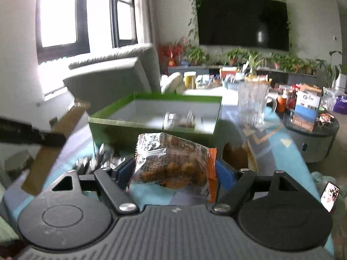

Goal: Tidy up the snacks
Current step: 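Lower the cookie bag into the green box with the right tool while the left tool drops the stick there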

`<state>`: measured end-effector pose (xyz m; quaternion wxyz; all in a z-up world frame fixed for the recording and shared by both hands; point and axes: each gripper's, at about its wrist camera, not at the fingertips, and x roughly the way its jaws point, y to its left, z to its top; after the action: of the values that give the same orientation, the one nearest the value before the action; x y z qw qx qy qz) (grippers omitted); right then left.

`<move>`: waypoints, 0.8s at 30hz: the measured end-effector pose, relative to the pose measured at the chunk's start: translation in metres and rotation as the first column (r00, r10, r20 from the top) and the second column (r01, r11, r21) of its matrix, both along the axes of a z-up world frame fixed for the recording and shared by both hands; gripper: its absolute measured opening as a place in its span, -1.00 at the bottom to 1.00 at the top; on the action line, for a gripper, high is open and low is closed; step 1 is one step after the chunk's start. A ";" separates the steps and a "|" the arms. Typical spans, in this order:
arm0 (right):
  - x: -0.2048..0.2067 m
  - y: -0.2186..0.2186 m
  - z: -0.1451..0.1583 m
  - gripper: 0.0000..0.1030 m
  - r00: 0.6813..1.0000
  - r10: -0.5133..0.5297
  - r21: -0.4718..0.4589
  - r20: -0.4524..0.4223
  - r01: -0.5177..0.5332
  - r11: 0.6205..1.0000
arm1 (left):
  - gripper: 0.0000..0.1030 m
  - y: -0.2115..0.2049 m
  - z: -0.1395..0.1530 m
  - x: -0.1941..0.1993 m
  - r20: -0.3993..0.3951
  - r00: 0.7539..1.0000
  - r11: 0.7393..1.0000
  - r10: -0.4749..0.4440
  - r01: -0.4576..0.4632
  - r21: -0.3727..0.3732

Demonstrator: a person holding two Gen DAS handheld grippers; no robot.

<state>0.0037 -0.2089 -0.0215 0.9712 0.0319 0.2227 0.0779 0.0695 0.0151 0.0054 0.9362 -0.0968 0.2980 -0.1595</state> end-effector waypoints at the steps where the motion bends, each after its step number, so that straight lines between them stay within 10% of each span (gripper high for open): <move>1: 0.004 -0.001 0.004 0.31 1.000 -0.010 0.009 0.016 0.009 1.000 | -0.82 -0.001 0.002 0.002 0.005 1.000 1.000 -0.003 0.003 -0.003; 24: 0.121 0.010 -0.004 0.31 0.996 0.011 -0.012 -0.091 -0.013 1.000 | -0.82 -0.024 0.026 0.119 0.011 1.000 1.000 0.010 -0.010 0.008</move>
<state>0.1248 -0.1991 -0.0251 0.9598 0.0280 0.2672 0.0809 0.1886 -0.0089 0.0316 0.9390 -0.0937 0.2929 -0.1542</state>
